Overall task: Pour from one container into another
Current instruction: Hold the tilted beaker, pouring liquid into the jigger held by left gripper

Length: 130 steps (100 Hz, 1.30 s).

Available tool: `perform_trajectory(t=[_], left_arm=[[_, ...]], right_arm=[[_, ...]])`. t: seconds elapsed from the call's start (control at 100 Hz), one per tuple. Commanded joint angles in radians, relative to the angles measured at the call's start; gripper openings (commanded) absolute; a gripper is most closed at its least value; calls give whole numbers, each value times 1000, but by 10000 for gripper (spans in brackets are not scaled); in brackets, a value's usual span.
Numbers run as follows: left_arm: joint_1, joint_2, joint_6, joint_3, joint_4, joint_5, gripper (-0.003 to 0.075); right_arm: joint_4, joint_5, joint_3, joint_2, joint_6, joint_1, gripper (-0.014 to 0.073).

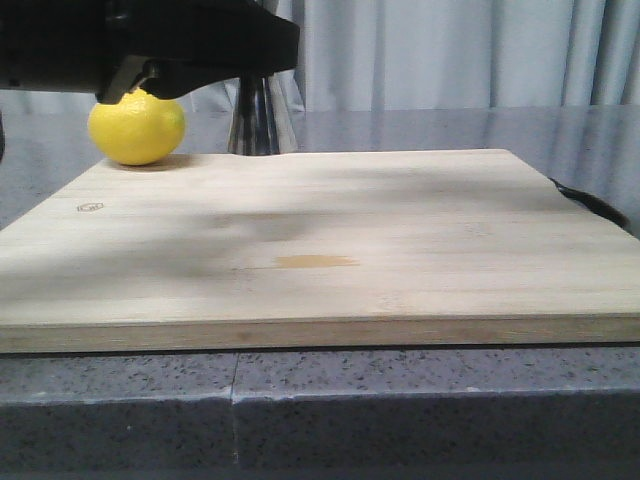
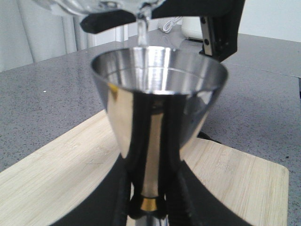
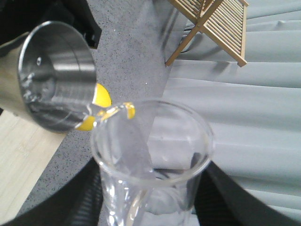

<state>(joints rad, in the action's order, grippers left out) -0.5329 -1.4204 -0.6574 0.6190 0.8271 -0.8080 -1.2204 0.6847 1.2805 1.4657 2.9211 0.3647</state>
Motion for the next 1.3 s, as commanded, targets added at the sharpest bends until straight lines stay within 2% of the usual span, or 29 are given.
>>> perform_trajectory(t=[0.0,1.29], left_arm=[[2,35,-7,30,-39,-69,-19],[2,35,-7,30,-39,-69,-19]], right_arm=[[-53,-28,35,-45,14,7,225],[-53,-35,35,-45,104,9,225]])
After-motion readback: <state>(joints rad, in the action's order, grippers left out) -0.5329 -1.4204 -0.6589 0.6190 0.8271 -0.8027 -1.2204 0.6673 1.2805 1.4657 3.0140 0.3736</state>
